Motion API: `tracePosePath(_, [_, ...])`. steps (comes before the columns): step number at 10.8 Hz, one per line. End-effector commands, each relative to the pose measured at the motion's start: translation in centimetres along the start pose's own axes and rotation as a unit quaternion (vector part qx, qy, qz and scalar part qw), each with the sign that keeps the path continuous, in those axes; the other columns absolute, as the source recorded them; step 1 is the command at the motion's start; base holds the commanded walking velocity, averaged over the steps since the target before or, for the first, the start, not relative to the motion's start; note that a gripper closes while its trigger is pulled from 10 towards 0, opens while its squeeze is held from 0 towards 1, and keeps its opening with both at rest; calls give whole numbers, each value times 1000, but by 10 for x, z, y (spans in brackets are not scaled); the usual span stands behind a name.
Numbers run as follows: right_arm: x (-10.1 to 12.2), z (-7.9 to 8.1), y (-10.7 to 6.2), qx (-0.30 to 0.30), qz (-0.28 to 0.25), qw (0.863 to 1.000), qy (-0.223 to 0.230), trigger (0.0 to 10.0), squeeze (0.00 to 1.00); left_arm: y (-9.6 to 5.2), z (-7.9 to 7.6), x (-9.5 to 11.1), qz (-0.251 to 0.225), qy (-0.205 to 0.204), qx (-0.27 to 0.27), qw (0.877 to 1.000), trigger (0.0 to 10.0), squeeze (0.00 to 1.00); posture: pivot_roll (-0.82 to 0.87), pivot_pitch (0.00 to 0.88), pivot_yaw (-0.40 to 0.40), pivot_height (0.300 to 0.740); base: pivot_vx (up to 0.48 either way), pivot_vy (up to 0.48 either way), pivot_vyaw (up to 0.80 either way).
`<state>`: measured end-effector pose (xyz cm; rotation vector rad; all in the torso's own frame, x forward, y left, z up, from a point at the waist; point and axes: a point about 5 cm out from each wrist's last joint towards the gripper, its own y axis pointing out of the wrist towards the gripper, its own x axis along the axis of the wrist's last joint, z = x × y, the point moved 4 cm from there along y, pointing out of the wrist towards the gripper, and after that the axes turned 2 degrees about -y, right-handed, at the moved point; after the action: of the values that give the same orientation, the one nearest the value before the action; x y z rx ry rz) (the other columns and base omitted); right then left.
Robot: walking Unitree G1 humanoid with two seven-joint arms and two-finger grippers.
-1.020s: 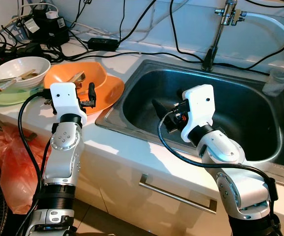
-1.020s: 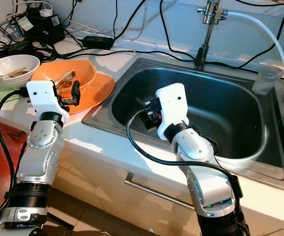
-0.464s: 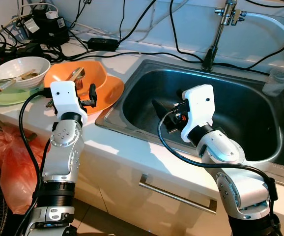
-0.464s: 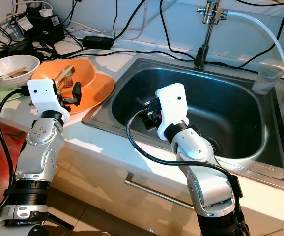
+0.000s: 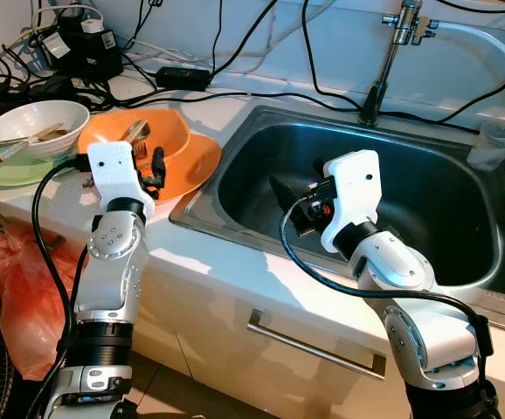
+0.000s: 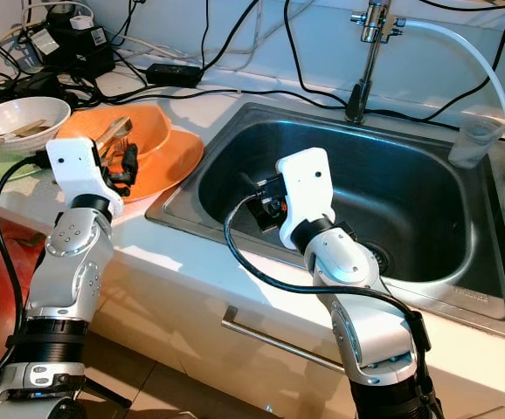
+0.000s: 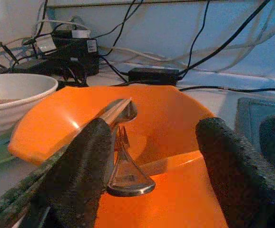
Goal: Kitchen organization
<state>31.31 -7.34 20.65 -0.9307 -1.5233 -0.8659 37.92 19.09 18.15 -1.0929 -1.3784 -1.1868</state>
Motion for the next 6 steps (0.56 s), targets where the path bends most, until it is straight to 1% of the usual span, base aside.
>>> tracePosePath(1, [3,0,2,-1,-7,1000,-5,10000,0,2,-1,8,-9,-4,3,1000,0,0,-40,0,12,740,0,0,0])
tracePosePath(4, [4,0,2,-1,-9,1000,-5,10000,0,3,-2,15,-24,-2,0,1000,0,0,-38,0,12,740,0,0,0])
tracePosePath(6, [4,0,2,-2,-9,1000,-5,10000,0,2,-2,15,-23,-4,1,1000,0,0,-41,0,16,740,0,0,0])
